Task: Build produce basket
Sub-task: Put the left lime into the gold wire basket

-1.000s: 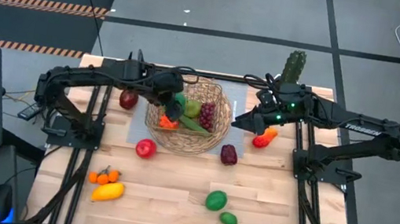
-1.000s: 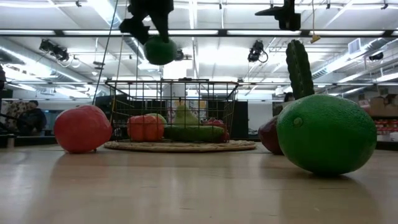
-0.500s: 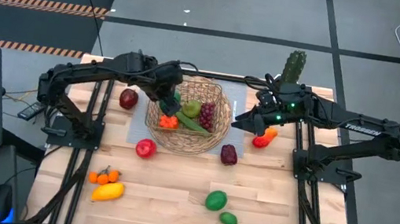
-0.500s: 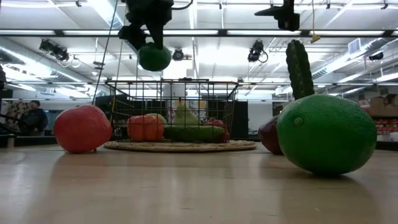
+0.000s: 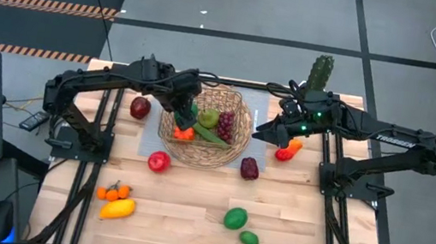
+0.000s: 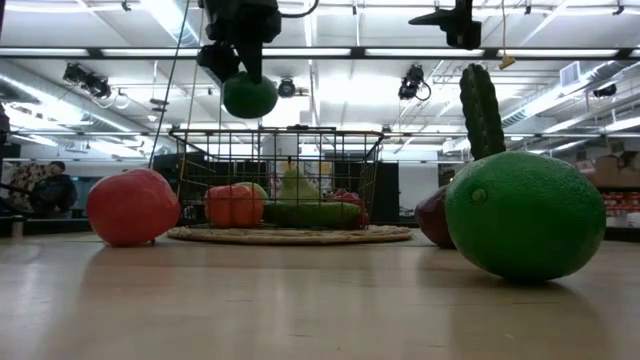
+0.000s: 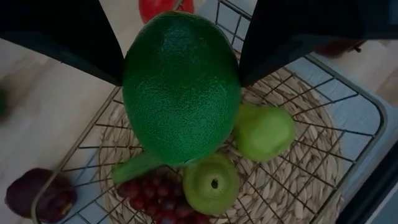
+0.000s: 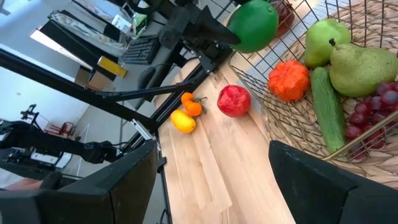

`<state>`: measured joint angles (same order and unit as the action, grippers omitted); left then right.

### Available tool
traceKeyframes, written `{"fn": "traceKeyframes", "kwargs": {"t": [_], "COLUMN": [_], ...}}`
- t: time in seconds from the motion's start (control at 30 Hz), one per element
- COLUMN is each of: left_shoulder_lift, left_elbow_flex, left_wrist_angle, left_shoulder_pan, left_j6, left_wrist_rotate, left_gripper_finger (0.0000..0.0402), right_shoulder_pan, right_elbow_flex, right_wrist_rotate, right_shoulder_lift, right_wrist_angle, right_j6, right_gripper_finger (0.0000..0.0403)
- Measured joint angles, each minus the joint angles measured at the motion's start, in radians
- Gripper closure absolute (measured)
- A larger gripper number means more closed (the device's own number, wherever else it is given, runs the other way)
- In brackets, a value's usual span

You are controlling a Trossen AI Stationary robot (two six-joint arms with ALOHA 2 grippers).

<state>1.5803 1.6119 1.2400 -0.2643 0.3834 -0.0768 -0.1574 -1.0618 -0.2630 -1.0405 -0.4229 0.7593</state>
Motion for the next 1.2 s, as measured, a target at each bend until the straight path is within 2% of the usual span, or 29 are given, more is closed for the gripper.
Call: {"fn": "traceKeyframes", "kwargs": {"t": [0.17, 0.43, 0.57, 0.7, 0.97, 1.2], "left_shoulder_lift": [0.0, 0.0, 0.0, 0.0, 0.0, 0.0], "left_elbow_flex": [0.0, 0.0, 0.0, 0.0, 0.0, 0.0], "left_wrist_angle": [0.0, 0.002, -0.002, -0.03, -0.167, -0.182], "left_shoulder_pan": [0.0, 0.005, 0.004, 0.004, 0.004, 0.005], "left_j6": [-0.036, -0.199, -0.237, -0.234, -0.233, -0.23], "left_wrist_rotate": [-0.031, -0.066, -0.125, -0.162, -0.163, -0.163], "left_gripper_finger": [0.0086, 0.0086, 0.0086, 0.0086, 0.0086, 0.0086], "right_shoulder_pan": [0.0, 0.0, 0.016, 0.031, 0.04, 0.04], "right_elbow_flex": [0.0, 0.0, 0.0, 0.0, 0.0, 0.0], "right_wrist_rotate": [0.0, 0.04, 0.077, 0.103, 0.143, 0.165], "right_shoulder_lift": [0.0, 0.0, 0.0, 0.0, 0.0, 0.0], "right_wrist_angle": [0.001, 0.001, 0.001, 0.002, 0.002, 0.003], "right_j6": [-0.004, 0.003, 0.026, 0.034, 0.056, 0.095], "right_gripper_finger": [0.0092, 0.0092, 0.0092, 0.0092, 0.0092, 0.0092]}}
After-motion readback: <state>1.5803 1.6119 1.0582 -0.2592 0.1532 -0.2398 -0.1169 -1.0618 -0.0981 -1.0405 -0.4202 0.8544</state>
